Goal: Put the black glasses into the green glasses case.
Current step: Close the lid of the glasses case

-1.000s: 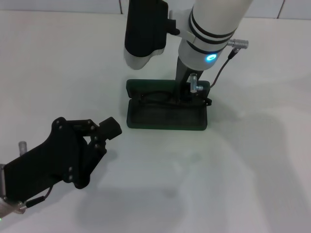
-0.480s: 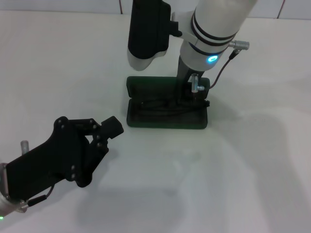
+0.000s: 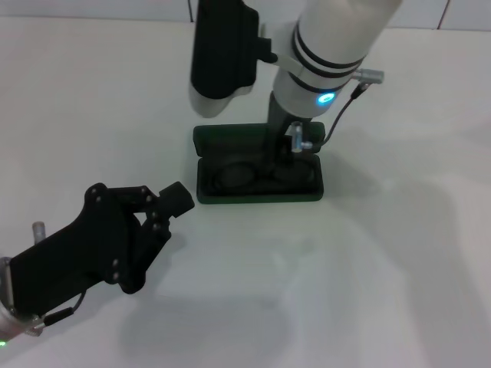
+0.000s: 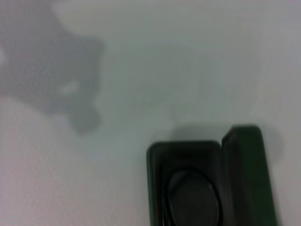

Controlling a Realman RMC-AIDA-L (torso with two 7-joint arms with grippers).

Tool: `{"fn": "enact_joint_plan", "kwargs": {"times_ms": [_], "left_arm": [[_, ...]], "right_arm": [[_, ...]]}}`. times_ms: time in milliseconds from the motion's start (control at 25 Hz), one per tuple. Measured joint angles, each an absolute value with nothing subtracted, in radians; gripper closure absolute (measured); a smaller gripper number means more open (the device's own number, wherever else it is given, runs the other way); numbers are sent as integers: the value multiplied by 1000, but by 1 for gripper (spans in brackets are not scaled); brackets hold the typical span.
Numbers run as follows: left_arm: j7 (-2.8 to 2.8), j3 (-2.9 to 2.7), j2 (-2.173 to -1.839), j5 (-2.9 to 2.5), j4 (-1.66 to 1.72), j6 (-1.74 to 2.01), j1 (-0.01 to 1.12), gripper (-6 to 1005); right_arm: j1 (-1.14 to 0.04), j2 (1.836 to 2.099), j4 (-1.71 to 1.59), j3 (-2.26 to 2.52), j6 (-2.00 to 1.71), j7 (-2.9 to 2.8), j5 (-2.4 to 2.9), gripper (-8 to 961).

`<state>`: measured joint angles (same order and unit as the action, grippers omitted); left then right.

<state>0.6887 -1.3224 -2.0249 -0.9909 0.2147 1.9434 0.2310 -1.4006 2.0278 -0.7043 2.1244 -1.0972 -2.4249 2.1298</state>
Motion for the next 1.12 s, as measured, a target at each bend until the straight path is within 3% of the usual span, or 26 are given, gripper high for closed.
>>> {"fn": "enact_joint_plan", "kwargs": {"times_ms": [240,600,720,840,1000,1120], "left_arm": [[699,-1322,-2021,-990,215,1958,229,978],[798,-1263,-1992,-985,220,1926,299,978],[889,-1240,-1954,-1000,237,1860,362,976],[1037,-1237,-1886,-1057,295,1761,453,974],[1204,-1233,-1822,-1126,413,1648,509,971],[1306,-1231,-1800,-1254,470,1543,583,929]], "right_arm": [[-1323,2028,-847,2029,-1138,-2461,2180,807],[-853,2025,-1353,1751,-1187,-2448,2278,802],[-609,2021,-1509,1656,-1174,-2372,2206,801],[-386,2024,-1592,1541,-1184,-2188,2025,800],[-249,2022,-1526,1422,-1264,-1927,1720,799],[-195,2015,-1407,1367,-1324,-1775,1535,798]]}}
